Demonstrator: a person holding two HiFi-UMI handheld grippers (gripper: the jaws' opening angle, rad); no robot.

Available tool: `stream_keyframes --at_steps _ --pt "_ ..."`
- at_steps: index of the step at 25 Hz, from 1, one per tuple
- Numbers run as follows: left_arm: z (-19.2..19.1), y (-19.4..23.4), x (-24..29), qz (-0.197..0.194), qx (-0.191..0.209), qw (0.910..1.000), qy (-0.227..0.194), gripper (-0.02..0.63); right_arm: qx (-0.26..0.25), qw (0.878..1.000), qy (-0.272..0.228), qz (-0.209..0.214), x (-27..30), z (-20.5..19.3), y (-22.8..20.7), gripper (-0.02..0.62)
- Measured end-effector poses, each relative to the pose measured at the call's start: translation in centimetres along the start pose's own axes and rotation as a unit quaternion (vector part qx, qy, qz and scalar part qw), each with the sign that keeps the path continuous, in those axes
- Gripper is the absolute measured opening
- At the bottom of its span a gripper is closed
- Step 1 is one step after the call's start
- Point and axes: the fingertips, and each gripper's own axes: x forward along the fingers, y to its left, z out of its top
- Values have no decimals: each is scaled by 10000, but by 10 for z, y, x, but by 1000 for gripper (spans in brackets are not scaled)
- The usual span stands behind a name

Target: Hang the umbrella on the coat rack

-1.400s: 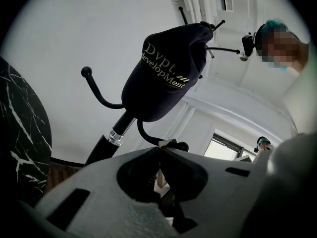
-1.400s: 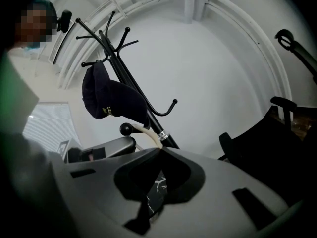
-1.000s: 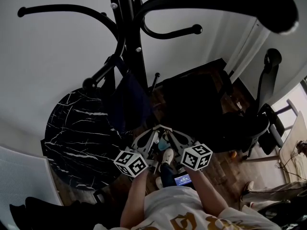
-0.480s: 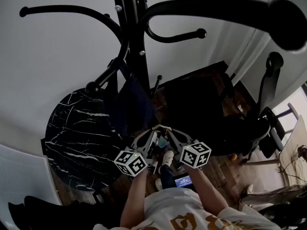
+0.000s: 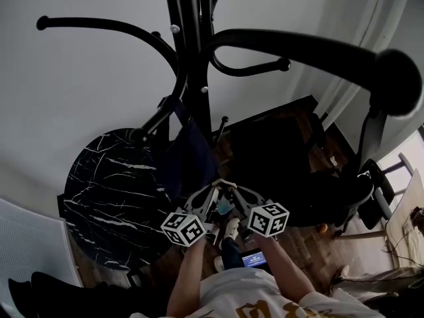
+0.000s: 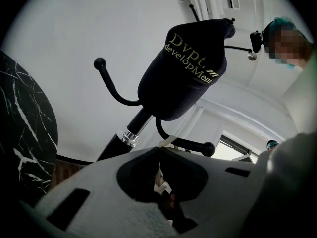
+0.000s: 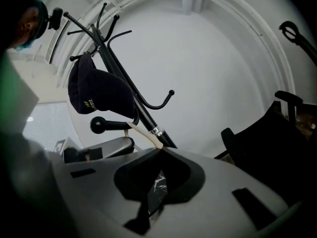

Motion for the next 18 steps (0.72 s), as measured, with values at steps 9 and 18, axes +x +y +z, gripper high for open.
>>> stream_keyframes --at_steps 9,18 --pt "0 7 6 68 26 10000 1 21 -54 10000 76 11 10 1 -5 11" --pt "2 11 10 115 -2 9999 -60 21 -171 9997 146 22 18 1 -8 11"
